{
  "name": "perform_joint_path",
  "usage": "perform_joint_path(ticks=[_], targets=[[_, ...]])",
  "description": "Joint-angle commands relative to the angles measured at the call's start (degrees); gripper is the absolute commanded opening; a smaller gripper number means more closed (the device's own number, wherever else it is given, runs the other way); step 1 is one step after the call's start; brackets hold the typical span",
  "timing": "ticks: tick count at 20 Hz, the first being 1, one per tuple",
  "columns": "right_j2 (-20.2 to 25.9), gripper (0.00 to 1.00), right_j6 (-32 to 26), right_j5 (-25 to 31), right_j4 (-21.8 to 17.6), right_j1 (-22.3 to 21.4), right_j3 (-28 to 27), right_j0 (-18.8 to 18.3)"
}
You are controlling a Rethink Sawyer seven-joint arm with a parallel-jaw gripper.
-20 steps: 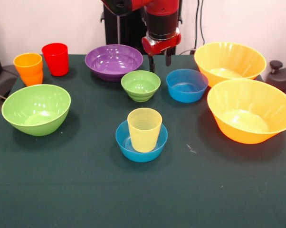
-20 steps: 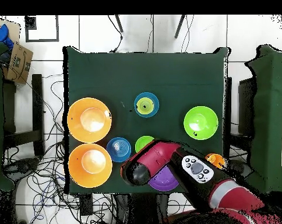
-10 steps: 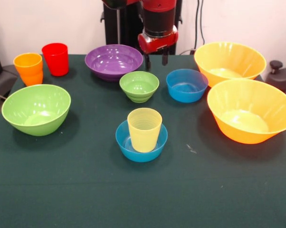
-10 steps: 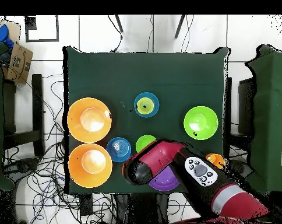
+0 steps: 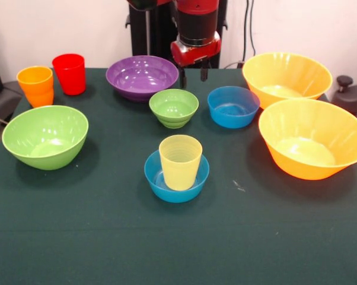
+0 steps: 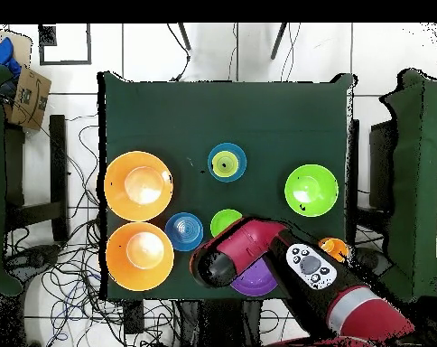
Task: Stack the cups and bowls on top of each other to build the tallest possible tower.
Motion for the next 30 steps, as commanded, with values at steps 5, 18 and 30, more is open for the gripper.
perform_joint_path(ticks=[5, 18, 30], targets=[[-1.02, 1.00, 0.67, -1.31, -0.19, 2.15, -2.66, 2.53], [-2.71, 1.00, 1.57, -2.92, -1.23, 3.45, -4.88, 4.20], [3.62, 1.00, -6.48, 5.84, 8.76, -1.72, -5.15, 0.89]])
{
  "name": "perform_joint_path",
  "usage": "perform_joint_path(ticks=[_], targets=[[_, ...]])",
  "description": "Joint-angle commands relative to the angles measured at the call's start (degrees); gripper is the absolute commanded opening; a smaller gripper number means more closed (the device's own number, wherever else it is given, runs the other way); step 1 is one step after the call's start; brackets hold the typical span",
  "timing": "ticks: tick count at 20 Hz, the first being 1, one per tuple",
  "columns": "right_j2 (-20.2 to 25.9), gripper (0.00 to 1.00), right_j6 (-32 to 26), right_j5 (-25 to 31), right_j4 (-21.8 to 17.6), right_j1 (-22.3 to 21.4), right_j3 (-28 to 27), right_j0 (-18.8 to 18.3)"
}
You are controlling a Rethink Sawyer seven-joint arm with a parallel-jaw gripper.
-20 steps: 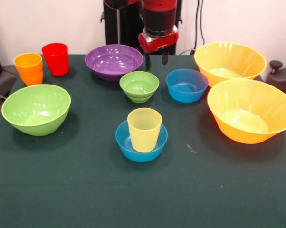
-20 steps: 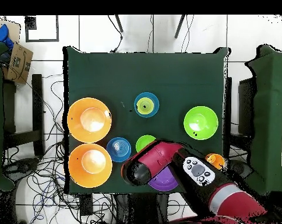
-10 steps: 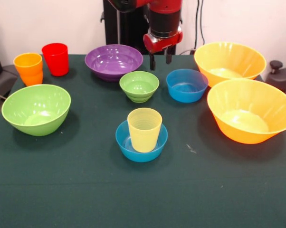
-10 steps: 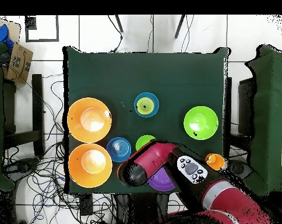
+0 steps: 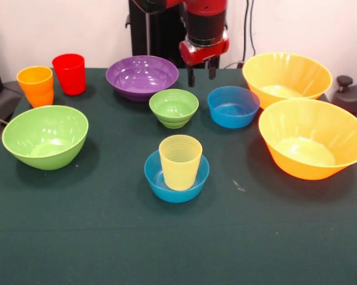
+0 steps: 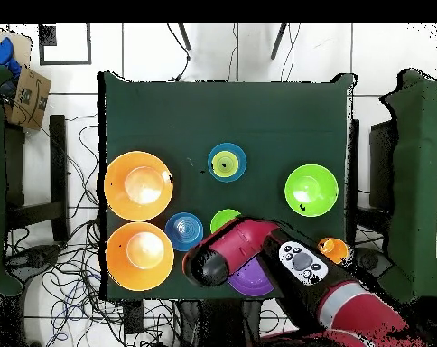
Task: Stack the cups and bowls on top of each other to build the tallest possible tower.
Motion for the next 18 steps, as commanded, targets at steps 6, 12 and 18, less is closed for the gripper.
perform_joint_path(ticks=[6, 12, 18], targets=[[4.90, 1.00, -7.86, 7.25, 7.23, -3.62, -5.87, -0.95], [4.92, 1.00, -8.90, 8.62, 7.80, -4.10, -6.89, -0.74], [3.59, 1.00, -9.16, 6.62, 4.28, -3.26, -8.41, -0.54]])
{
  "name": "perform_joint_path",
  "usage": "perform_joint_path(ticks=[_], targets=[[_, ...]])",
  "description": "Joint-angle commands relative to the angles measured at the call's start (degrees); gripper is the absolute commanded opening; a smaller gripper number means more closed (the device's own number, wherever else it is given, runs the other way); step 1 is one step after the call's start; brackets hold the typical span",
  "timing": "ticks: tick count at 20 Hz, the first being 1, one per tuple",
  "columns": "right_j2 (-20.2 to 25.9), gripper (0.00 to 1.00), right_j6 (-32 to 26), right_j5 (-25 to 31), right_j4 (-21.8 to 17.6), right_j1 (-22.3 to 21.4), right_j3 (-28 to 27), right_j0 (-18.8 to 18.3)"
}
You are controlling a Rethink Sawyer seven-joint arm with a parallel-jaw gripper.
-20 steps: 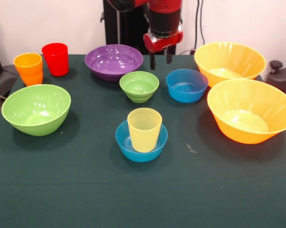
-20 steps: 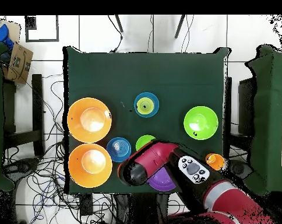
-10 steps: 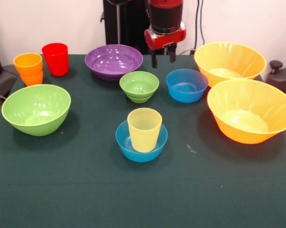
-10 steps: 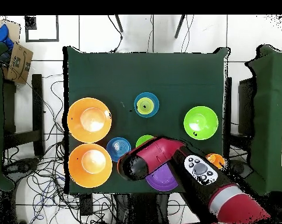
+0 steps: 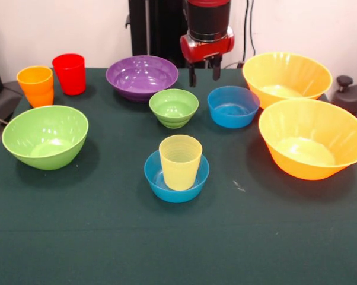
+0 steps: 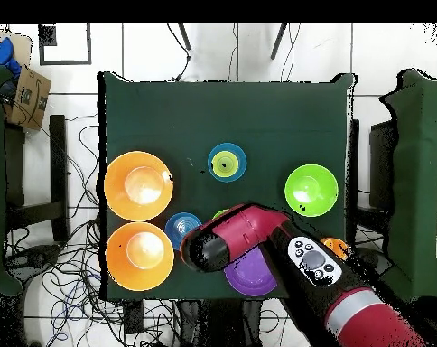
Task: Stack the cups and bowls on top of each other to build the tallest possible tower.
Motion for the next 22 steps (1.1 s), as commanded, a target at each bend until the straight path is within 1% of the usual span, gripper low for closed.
perform_joint_path(ticks=[1, 6, 10, 14, 22], targets=[[1.49, 1.00, -9.24, 3.69, -2.62, 1.05, -5.92, 0.24], [1.07, 1.00, -9.00, 3.20, -3.25, 1.44, -6.28, 0.54], [0.34, 1.00, -8.71, 2.37, -4.37, 2.68, -6.77, 0.61], [-0.06, 1.00, -7.90, 1.02, -4.98, 3.18, -6.27, 0.53], [-1.22, 1.00, -5.88, -2.00, -7.46, 4.05, -4.92, 0.48]])
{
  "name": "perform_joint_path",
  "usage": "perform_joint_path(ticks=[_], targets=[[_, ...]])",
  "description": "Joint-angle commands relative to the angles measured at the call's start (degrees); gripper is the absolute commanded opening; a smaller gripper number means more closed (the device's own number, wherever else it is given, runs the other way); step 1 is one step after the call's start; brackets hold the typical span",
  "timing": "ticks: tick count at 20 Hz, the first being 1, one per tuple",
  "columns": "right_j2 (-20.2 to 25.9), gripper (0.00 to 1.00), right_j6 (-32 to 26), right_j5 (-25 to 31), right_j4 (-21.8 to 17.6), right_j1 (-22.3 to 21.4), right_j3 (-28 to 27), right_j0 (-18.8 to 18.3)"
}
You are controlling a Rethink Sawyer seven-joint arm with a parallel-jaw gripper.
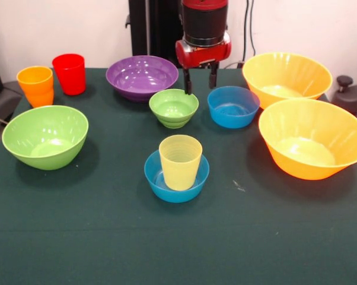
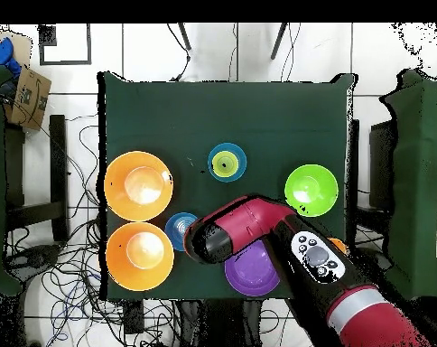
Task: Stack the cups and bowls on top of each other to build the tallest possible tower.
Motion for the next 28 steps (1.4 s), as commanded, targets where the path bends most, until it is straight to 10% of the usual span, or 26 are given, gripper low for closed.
perform_joint_path(ticks=[1, 28], targets=[[-1.27, 1.00, -5.86, -2.32, -6.81, 4.17, -2.00, 0.31], [-4.07, 1.00, -1.28, -8.12, -17.60, 6.79, 1.81, 0.49]])
